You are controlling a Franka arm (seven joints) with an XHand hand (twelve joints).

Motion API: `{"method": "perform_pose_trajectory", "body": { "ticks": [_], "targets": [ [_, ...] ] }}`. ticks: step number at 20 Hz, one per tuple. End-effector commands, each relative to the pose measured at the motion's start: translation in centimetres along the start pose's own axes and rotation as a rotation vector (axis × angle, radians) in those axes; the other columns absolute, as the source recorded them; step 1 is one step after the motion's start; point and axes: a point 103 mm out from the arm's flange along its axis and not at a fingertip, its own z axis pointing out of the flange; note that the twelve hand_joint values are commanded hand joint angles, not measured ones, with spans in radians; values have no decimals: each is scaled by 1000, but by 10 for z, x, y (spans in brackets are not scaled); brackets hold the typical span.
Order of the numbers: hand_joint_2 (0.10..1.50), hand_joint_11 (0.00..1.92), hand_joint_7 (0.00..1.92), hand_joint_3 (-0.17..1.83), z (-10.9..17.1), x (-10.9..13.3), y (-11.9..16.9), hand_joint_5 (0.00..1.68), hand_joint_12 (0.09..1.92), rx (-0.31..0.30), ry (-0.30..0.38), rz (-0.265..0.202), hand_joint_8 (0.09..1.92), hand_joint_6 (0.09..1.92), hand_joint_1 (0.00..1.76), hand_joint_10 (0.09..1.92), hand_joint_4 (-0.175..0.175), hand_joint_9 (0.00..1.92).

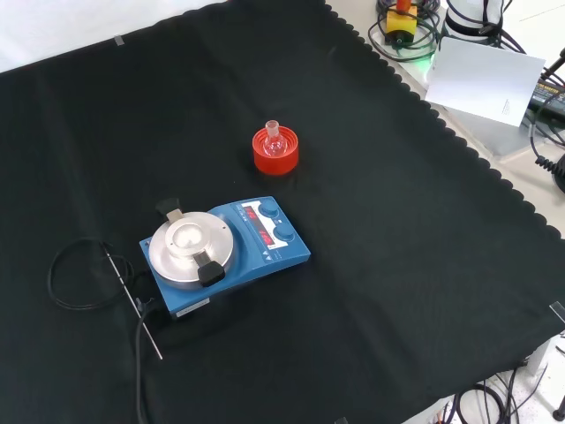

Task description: Pick up the round-bottom flask.

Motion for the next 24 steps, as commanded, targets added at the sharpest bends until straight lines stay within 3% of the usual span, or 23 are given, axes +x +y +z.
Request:
{"method": "perform_pose_trajectory", "body": {
  "ticks": [1, 4, 11, 24],
  "targets": [
    [1120, 45, 43, 477, 0, 0, 0, 316, 1401, -8, -10, 1, 623, 588, 256, 689, -47, 216],
    [1276, 11, 8, 351, 1, 0, 1, 261, 1399, -6, -8, 2, 589, 473, 122, 695, -38, 159],
    [1305, 7, 9, 314, 7, -2, 6, 261, 1399, 11, -8, 15, 585, 450, 106, 697, -37, 155],
    [1304, 5, 17, 278, 87, -23, 38, 277, 1403, 99, 41, 73, 584, 425, 130, 698, -41, 168]
  ]
}}
